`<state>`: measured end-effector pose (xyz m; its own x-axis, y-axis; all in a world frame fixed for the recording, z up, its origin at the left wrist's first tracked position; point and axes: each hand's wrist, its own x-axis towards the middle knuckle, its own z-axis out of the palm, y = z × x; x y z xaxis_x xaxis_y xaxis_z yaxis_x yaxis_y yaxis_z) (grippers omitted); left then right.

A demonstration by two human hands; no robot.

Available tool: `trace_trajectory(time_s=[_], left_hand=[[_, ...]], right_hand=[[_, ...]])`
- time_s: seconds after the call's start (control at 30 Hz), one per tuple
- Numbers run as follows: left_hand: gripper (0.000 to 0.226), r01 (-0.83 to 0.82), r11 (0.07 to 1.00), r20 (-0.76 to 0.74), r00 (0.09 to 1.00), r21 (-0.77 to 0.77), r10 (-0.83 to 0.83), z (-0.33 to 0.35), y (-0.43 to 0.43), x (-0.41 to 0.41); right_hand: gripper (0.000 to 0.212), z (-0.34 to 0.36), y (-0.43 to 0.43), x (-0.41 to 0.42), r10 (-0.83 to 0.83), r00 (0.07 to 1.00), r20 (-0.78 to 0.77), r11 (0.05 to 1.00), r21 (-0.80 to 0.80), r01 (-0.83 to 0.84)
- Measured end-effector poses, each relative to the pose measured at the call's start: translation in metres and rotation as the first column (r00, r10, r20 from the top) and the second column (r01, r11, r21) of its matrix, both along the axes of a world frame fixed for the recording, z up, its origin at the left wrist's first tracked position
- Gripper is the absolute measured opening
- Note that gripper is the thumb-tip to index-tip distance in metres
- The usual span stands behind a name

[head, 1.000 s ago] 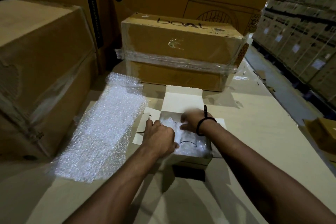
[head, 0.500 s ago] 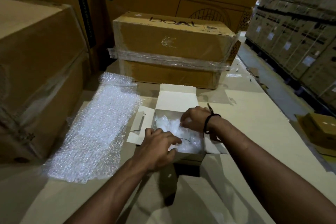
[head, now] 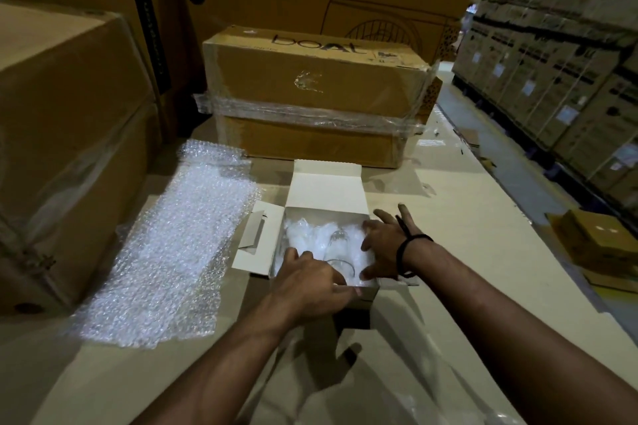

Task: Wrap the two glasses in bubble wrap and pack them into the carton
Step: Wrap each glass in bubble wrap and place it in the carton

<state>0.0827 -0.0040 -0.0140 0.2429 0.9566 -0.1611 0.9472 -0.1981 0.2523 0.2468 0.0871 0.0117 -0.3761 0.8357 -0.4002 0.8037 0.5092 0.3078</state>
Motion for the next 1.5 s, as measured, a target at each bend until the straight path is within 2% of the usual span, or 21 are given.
trace_trajectory(time_s=[0.07,0.13,0.3,0.47,0.53,0.6,0.67,0.7,0.77,0.8,0.9,0.97,1.0,1.1,1.23,1.3,1.37,1.5], left_hand=[[0.059,-0.034,0.986,0.000,0.999,0.161,0.034,-0.001,-0.002,-0.010],[0.066,-0.050,0.975,-0.029,0.998,0.218,0.058,-0.004,-0.003,-0.017],[0.079,-0.074,0.995,-0.130,0.988,0.069,0.083,-0.006,-0.008,-0.012],[0.065,-0.081,0.986,0.018,0.997,0.143,0.079,-0.009,-0.018,-0.022],[0.054,-0.123,0.959,0.189,0.979,0.254,0.076,-0.018,-0.029,-0.035],[0.042,-0.216,0.866,0.350,0.935,0.451,0.051,-0.030,-0.043,-0.052],[0.032,-0.368,0.700,0.449,0.890,0.612,0.076,-0.044,-0.058,-0.074],[0.030,-0.446,0.626,0.481,0.867,0.639,0.127,-0.050,-0.064,-0.088],[0.030,-0.556,0.548,0.504,0.823,0.624,0.261,-0.060,-0.074,-0.116],[0.032,-0.595,0.542,0.494,0.801,0.593,0.338,-0.065,-0.078,-0.131],[0.041,-0.657,0.608,0.353,0.753,0.445,0.555,-0.078,-0.084,-0.165],[0.051,-0.636,0.684,0.215,0.768,0.356,0.603,-0.081,-0.084,-0.181],[0.056,-0.604,0.736,0.133,0.793,0.306,0.595,-0.082,-0.084,-0.188],[0.052,-0.500,0.853,-0.061,0.856,0.153,0.513,-0.085,-0.080,-0.203],[0.027,-0.460,0.857,-0.012,0.880,0.230,0.475,-0.073,-0.071,-0.215],[0.027,-0.481,0.840,0.027,0.871,0.250,0.491,-0.070,-0.061,-0.223],[0.036,-0.487,0.842,0.023,0.868,0.233,0.496,-0.071,-0.051,-0.230],[0.048,-0.471,0.857,0.037,0.879,0.210,0.475,-0.075,-0.029,-0.242]], right_hand=[[0.076,0.002,-0.003,0.005,-0.005,1.000,0.012,1.000,0.012,0.005],[0.078,-0.003,-0.006,0.004,0.006,0.999,0.037,0.999,0.033,-0.008],[0.079,-0.023,-0.006,-0.008,-0.003,0.999,0.043,0.998,0.061,0.000],[0.075,-0.023,-0.005,-0.005,0.009,1.000,0.024,0.998,0.055,-0.011],[0.070,-0.014,-0.007,-0.004,0.001,1.000,-0.026,0.999,0.044,0.000],[0.064,-0.004,-0.013,-0.008,-0.018,0.987,-0.158,0.999,0.043,0.025],[0.057,0.004,-0.026,-0.017,0.013,0.923,-0.385,0.994,0.106,0.030],[0.052,0.008,-0.036,-0.024,0.050,0.859,-0.509,0.989,0.145,0.028],[0.040,0.013,-0.063,-0.042,0.105,0.710,-0.697,0.986,0.165,0.017],[0.035,0.012,-0.078,-0.054,0.120,0.650,-0.751,0.988,0.151,-0.008],[0.023,-0.009,-0.126,-0.095,0.126,0.486,-0.865,0.992,0.097,-0.085],[0.024,-0.033,-0.145,-0.125,0.144,0.412,-0.900,0.988,0.107,-0.112],[0.030,-0.047,-0.150,-0.141,0.131,0.423,-0.897,0.988,0.083,-0.131],[0.049,-0.079,-0.148,-0.180,0.049,0.581,-0.813,0.991,-0.035,-0.132],[0.056,-0.109,-0.133,-0.205,-0.002,0.762,-0.648,0.999,-0.033,-0.025],[0.068,-0.118,-0.138,-0.206,-0.007,0.781,-0.624,1.000,-0.005,0.005],[0.078,-0.123,-0.141,-0.205,0.012,0.775,-0.631,0.999,0.038,0.015],[0.070,-0.127,-0.139,-0.206,0.001,0.758,-0.652,0.998,0.043,0.036]])
